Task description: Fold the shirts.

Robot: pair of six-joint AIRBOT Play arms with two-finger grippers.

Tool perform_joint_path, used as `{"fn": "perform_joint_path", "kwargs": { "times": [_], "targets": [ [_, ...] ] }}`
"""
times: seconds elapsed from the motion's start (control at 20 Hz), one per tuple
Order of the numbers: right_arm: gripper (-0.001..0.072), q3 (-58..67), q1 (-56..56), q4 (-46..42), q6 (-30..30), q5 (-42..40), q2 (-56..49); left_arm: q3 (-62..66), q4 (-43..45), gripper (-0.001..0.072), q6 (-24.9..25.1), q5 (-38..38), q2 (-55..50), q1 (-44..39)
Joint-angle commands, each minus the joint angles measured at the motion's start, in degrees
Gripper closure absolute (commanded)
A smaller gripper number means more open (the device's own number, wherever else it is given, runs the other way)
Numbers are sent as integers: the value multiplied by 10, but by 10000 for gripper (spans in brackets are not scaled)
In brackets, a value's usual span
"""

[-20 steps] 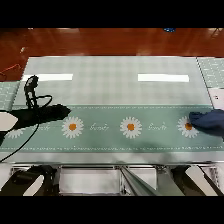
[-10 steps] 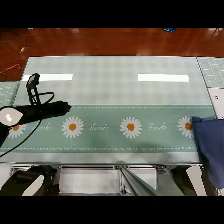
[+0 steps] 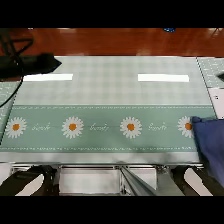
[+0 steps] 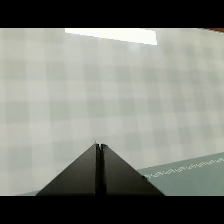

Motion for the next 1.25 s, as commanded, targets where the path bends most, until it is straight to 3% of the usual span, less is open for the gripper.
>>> {"fn": "perform_joint_path", "kwargs": {
  "times": [0.0, 0.1, 0.35, 1.2],
  "targets": [
    [684, 57, 274, -145, 21, -30, -118, 69, 102, 692, -34, -48, -41, -62],
    [685, 59, 341, -268, 75, 2, -191, 20, 231, 690, -97, -56, -58, -89],
    [684, 59, 350, -345, 121, 45, -236, -3, 250, 691, -97, -125, -88, -73],
    [684, 59, 350, -360, 120, 44, -233, -3, 250, 691, -98, -127, -89, -72]
  ]
}}
